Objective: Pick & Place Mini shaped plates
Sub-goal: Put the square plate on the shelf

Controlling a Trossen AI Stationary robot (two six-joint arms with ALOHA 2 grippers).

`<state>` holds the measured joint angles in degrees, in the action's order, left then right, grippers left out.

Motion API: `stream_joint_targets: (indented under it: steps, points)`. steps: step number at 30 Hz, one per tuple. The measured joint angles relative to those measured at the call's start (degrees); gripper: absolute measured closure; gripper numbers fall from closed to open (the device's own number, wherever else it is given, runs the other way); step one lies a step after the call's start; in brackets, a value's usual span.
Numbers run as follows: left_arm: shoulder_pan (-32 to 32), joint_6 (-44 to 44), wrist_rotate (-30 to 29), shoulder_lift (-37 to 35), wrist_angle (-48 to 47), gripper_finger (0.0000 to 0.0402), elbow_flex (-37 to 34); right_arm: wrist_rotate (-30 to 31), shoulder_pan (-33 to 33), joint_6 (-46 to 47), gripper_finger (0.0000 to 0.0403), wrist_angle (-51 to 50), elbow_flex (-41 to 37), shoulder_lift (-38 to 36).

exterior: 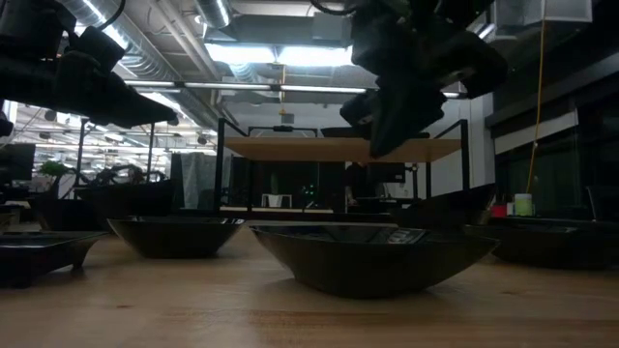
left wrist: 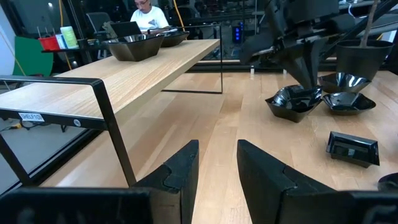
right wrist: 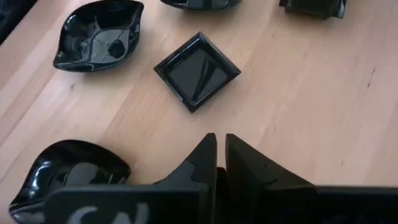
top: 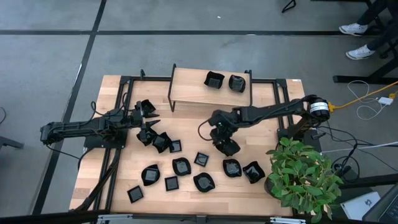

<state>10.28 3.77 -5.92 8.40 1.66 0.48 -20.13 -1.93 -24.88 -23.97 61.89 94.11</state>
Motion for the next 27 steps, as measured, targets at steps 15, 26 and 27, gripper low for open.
stream_joint_targets:
  steps: [15, 26, 27]
  points:
    - [-0.02, 0.00, 0.01, -0.01, -0.01, 0.0297, 0.00, 1.04, 3.63, 1.51, 0.0316, 6.58, -1.11, 0.00]
    - [-0.01, 0.00, -0.01, 0.00, -0.01, 0.0297, -0.01, 3.88, 5.73, -6.30, 0.0253, 8.39, -1.11, 0.00]
    - [-0.01, 0.00, 0.01, -0.01, -0.01, 0.0297, 0.00, 4.11, 5.85, -7.24, 0.0253, 8.69, -1.11, 0.00]
